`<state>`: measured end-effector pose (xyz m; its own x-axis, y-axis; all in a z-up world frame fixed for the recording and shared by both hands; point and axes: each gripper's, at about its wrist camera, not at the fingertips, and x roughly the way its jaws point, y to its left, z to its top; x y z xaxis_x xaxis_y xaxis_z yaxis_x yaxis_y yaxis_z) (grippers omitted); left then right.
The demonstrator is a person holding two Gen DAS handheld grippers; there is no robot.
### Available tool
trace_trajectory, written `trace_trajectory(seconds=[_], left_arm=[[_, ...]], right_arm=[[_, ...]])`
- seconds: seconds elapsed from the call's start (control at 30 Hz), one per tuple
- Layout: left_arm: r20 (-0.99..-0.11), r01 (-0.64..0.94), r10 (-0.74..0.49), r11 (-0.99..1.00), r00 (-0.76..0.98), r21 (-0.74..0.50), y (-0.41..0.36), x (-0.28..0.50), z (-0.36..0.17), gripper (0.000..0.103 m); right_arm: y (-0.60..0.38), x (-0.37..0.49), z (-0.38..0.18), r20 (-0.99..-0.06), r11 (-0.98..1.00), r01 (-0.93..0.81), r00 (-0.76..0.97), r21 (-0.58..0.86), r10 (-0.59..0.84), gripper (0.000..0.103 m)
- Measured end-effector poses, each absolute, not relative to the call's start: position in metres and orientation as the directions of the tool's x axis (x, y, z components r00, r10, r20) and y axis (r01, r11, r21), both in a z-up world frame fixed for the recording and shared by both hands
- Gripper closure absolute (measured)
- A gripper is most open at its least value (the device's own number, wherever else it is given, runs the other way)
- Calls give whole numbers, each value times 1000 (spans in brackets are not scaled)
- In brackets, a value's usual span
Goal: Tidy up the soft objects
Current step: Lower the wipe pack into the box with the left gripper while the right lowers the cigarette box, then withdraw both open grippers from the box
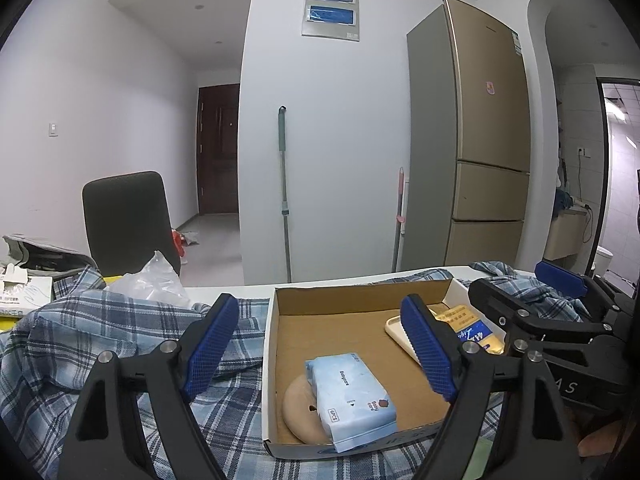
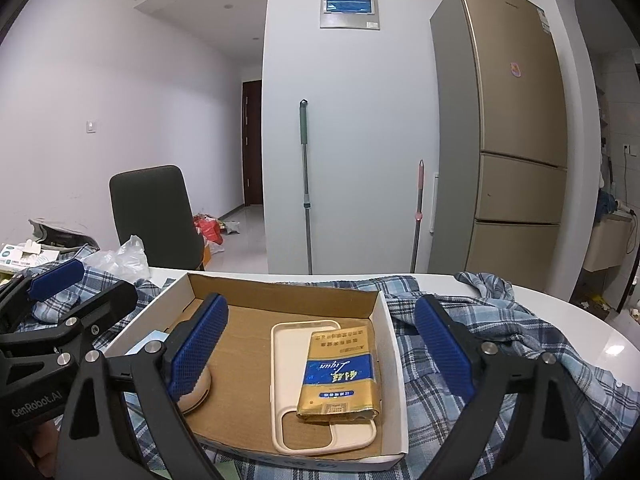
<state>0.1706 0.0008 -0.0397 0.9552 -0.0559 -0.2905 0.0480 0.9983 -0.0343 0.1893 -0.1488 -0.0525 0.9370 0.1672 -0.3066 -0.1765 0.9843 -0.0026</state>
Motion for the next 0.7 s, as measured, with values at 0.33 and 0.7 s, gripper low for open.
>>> trace_trajectory(seconds=[0.33, 0.7], left_arm=[[-270, 85, -77, 996, 960, 20, 3, 150, -2, 18], [-156, 88, -86, 996, 984, 6, 6, 58, 70, 18]], right_arm=[[-156, 181, -35, -286, 982, -188, 940, 12, 184, 9], [-182, 113, 36, -189, 973, -222, 955, 65, 230, 9]])
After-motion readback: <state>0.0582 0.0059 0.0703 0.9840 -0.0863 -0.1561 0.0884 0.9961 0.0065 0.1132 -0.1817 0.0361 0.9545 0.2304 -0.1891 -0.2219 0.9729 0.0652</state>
